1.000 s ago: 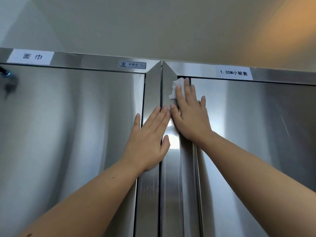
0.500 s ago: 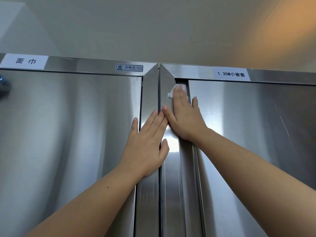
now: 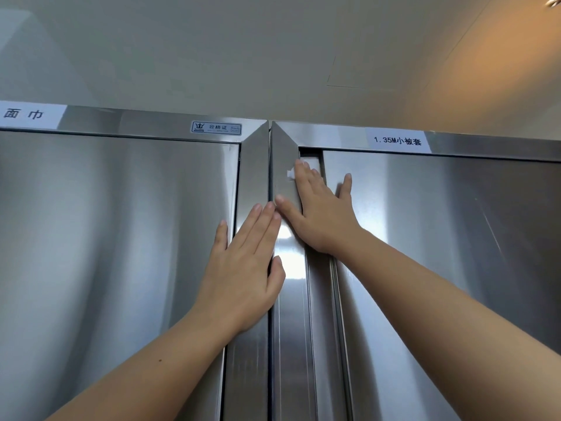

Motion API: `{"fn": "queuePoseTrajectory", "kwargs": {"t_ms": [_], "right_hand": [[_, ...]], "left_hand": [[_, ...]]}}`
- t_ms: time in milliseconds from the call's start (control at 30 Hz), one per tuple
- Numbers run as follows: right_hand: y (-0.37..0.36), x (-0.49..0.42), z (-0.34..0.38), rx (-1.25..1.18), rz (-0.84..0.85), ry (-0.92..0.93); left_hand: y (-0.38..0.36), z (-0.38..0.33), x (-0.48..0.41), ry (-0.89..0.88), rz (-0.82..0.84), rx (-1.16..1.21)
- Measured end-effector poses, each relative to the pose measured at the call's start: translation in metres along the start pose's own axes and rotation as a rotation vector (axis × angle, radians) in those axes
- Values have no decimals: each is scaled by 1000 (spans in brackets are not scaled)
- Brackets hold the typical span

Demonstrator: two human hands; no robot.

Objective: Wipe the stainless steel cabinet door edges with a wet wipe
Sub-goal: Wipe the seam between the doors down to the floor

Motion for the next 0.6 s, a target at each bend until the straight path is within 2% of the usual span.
{"fn": "queuePoseTrajectory", "kwargs": {"t_ms": [167,367,500,600], "right_hand": [[2,-10,-3,137,-7,75],[0,-15,-1,62,-16,63],[2,2,-6,138,-10,162],[7,-15,-6,170,17,135]], "left_hand": [[0,0,0,-1,-15,16],[1,1,1,40,-40,36],[-1,3,1,42,-37,36],[-1,3,2,41,-34,26]]}}
Point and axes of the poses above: each hand's wrist, its own x-axis away from the middle knuckle, its own y-axis out of the back of the hand, z = x × y, the point moved 1 cm from there along -x, towards the middle knuckle, and after that the axes turned 9 degrees about -z, right-handed, at the moved point
